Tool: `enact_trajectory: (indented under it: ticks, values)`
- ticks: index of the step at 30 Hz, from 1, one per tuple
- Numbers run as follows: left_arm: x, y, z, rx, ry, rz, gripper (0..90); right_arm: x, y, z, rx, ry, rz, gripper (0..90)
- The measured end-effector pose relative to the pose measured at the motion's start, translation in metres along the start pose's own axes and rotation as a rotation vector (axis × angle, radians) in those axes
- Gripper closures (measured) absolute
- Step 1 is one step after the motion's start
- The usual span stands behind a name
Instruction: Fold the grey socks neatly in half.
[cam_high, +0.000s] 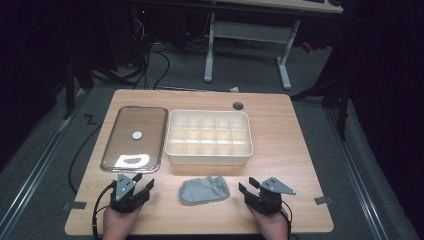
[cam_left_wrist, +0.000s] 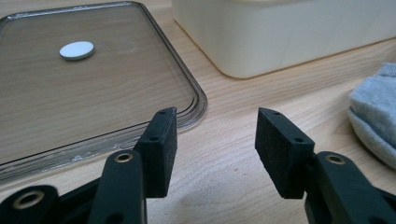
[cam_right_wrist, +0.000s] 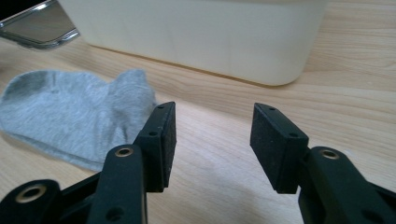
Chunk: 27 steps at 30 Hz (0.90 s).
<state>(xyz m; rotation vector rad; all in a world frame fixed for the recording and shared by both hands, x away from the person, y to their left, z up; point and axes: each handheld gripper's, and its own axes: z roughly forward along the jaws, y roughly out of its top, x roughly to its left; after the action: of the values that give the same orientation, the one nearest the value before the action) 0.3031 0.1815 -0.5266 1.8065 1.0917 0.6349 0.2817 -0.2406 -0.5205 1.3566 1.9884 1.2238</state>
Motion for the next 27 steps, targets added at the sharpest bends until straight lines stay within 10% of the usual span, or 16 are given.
enact_trajectory:
  ticks: [17, 27]
  values:
    - [-0.067, 0.016, 0.019, 0.054, -0.172, 0.120, 48.3, 0.030, 0.007, 0.010, 0.033, 0.096, -0.045, 56.8]
    - [-0.083, 0.014, 0.040, 0.114, -0.172, 0.149, 63.0, 0.037, 0.007, 0.023, 0.099, 0.096, -0.043, 61.4]
